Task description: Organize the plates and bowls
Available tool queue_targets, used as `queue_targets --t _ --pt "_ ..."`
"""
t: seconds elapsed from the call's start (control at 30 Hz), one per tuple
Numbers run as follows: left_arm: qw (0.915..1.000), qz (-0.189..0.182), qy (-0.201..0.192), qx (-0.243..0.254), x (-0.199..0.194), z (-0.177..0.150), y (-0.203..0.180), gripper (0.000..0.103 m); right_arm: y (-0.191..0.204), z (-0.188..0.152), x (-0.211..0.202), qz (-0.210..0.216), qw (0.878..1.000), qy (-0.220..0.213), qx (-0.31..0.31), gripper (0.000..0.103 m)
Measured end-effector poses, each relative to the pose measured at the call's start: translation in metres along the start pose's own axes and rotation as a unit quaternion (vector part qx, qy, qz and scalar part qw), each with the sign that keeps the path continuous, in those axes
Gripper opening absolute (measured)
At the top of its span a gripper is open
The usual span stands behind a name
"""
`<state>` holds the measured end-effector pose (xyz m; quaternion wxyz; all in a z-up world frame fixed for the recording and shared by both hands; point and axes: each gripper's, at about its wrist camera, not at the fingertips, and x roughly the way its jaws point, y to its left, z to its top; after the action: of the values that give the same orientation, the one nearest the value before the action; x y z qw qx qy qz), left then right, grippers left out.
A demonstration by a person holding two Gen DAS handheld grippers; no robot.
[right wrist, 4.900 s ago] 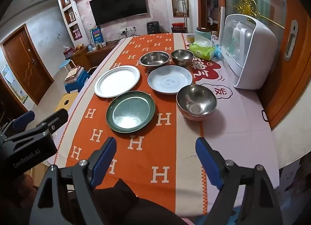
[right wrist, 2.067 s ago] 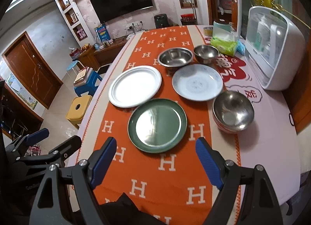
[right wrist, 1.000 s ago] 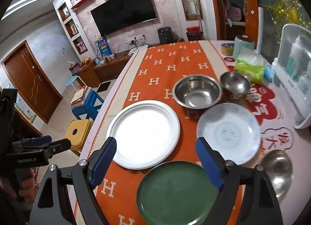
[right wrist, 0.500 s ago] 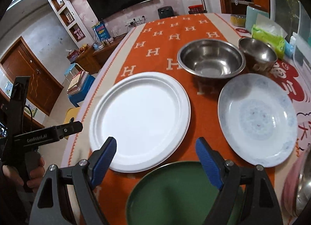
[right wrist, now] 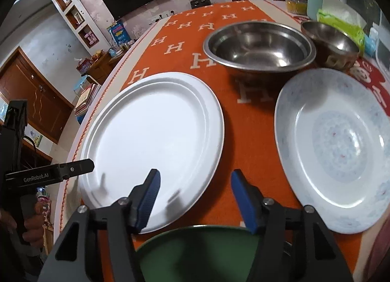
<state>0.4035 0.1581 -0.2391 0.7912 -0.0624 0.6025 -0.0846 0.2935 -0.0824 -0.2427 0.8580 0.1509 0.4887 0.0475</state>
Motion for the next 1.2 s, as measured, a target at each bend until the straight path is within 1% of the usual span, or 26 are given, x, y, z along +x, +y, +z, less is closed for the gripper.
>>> queue_targets --t 0.03,0.07,0.2,0.27,0.4,0.43,0.53,0.9,1.0,1.2 --pt "1.0 0.003 -0.001 -0.001 0.001 0.0 0.0 0.069 -0.001 0.0 0.003 0.002 1.0 0.001 0.002 0.054" --pt "1.0 0.004 -0.005 0.001 0.0 -0.001 0.0 0.066 -0.001 0.0 0.004 0.003 1.0 0.002 0.003 0.053" --pt "0.9999 0.008 -0.009 0.01 0.001 0.0 -0.003 0.057 -0.001 -0.001 0.003 0.006 1.0 -0.009 0.001 0.046" --pt "0.9999 0.004 -0.011 0.011 0.001 0.0 -0.003 0.049 -0.002 -0.001 0.004 0.008 1.0 -0.013 0.002 0.041" --pt "0.9998 -0.002 -0.013 0.012 0.0 -0.001 -0.005 0.038 -0.006 -0.001 0.004 0.01 1.0 -0.014 0.008 0.028" --pt "0.9998 -0.006 -0.012 0.012 0.0 -0.002 -0.005 0.032 -0.006 -0.001 0.005 0.011 1.0 -0.013 0.01 0.026" --pt "0.9998 -0.01 -0.013 0.008 0.0 -0.003 -0.004 0.025 -0.007 -0.001 0.005 0.013 1.0 -0.013 0.015 0.025" --pt "0.9996 -0.017 -0.02 -0.013 -0.005 -0.005 0.004 0.024 0.001 0.0 -0.001 0.007 1.0 -0.006 0.014 0.025" --pt "0.9992 -0.021 -0.029 -0.019 -0.014 -0.006 0.008 0.024 0.005 0.001 -0.007 0.009 1.0 -0.011 0.01 0.025" --pt "0.9967 -0.033 -0.065 -0.036 -0.044 -0.011 0.019 0.024 0.026 0.004 -0.026 0.009 1.0 -0.022 -0.012 0.026"
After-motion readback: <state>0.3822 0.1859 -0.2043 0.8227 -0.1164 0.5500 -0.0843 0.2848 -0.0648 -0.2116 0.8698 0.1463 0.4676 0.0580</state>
